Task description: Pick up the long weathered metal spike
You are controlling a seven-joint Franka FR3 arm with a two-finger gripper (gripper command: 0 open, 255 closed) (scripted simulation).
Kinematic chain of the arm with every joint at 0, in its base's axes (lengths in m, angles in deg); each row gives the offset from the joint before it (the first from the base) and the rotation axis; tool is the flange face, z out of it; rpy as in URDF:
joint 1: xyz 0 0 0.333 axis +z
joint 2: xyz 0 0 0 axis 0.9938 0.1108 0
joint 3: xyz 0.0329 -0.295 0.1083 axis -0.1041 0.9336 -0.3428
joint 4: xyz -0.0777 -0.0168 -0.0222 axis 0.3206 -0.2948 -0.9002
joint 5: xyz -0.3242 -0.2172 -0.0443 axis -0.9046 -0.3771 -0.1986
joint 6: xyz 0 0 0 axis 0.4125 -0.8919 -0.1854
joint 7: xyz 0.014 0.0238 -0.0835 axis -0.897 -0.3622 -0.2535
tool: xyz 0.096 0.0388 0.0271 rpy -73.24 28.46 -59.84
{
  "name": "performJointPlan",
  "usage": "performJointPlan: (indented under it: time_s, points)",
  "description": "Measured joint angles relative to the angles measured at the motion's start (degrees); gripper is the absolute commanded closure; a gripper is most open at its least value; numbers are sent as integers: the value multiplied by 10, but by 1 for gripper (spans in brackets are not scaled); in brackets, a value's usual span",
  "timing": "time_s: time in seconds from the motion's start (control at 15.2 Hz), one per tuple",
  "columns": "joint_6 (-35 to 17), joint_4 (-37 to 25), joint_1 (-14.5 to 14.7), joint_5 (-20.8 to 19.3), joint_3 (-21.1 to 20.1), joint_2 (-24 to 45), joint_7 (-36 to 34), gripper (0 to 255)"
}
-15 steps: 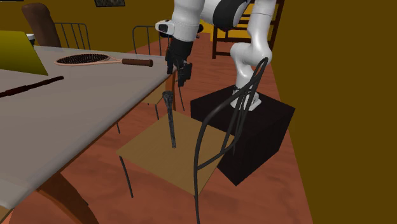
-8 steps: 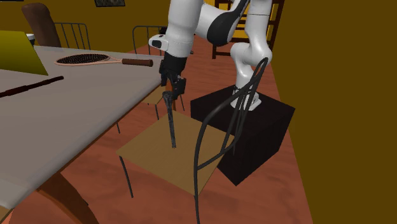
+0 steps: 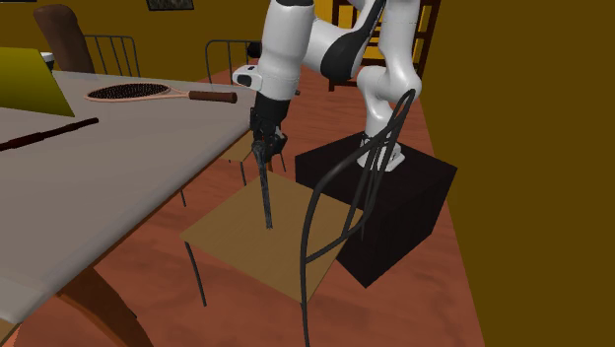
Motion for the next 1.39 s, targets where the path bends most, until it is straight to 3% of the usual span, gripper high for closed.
performJointPlan:
  time_s: [0.53,1.39]
  points:
    - [3,-2,0,1,0,-1,1,255]
    - [89,-61,3,28,0,-34,38,255]
